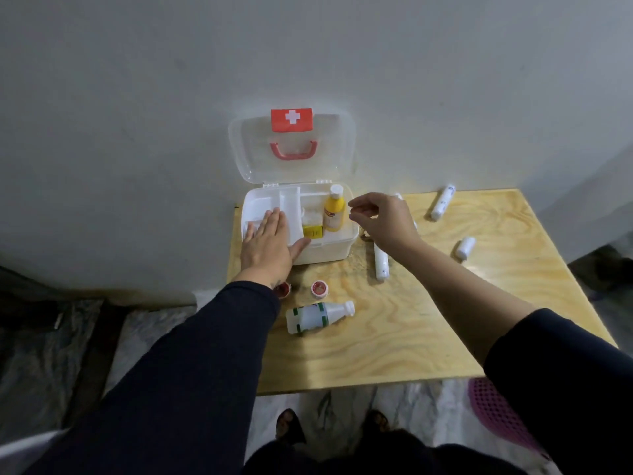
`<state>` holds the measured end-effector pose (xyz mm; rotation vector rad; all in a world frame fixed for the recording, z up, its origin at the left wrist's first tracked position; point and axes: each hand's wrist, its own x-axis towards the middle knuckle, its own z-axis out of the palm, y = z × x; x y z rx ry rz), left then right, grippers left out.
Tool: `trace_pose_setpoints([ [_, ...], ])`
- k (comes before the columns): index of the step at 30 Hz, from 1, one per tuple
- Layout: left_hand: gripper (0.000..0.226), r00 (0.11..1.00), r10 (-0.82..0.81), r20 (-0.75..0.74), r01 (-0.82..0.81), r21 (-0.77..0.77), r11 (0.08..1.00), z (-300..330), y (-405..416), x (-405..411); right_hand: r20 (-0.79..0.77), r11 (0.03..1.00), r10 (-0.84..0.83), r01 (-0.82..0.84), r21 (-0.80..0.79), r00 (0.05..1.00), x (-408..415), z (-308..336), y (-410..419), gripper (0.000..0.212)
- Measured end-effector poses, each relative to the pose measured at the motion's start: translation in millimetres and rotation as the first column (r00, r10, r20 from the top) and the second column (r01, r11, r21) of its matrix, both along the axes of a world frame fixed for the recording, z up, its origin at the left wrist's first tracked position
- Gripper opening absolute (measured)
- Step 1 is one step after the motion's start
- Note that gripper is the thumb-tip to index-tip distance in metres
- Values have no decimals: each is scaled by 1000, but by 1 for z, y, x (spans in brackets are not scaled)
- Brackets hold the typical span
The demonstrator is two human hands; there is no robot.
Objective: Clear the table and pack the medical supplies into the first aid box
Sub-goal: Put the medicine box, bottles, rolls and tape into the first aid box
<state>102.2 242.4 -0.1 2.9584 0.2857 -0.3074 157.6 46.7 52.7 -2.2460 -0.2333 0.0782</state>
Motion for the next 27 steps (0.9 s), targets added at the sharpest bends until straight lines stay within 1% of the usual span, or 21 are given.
trace_pose_setpoints([
  [3, 79, 1000, -6, -11, 6, 5, 1000, 0, 0, -1, -78, 998, -1, 6, 67, 997, -34, -18, -14, 14],
  [6, 78, 1000, -13, -12, 13, 14, 1000, -1, 0, -1, -209, 999, 42, -36, 34, 977, -63, -44, -23, 17],
  [9, 79, 1000, -17, -9, 17, 16, 1000, -1, -1, -1, -376, 985, 148, -170, -26, 915, -80, -68, -27, 32],
  [11, 79, 1000, -17, -8, 17, 15, 1000, -2, -1, -1, -437, 970, 183, -235, -69, 881, -85, -77, -27, 41],
  [13, 79, 1000, -18, -6, 18, 19, 1000, -2, 0, -1, -432, 962, 178, -249, -111, 884, -87, -82, -25, 41],
  [18, 79, 1000, -25, -4, 26, 18, 1000, -4, 1, -1, -438, 958, 186, -262, -120, 880, -90, -78, -27, 32],
  [20, 79, 1000, -29, -6, 29, 21, 999, -4, 1, -1, -436, 971, 176, -229, -70, 883, -90, -73, -31, 32],
  [23, 80, 999, -31, -11, 32, 19, 999, -4, 2, -1, -440, 990, 137, -114, 80, 888, -88, -61, -37, 33],
  [25, 80, 999, -32, -15, 32, 17, 999, -3, 2, -1, -432, 986, 118, -54, 157, 894, -86, -50, -40, 33],
  [27, 80, 999, -31, -20, 31, 11, 999, -3, 2, -2, -404, 980, 109, -30, 195, 908, -84, -38, -40, 34],
])
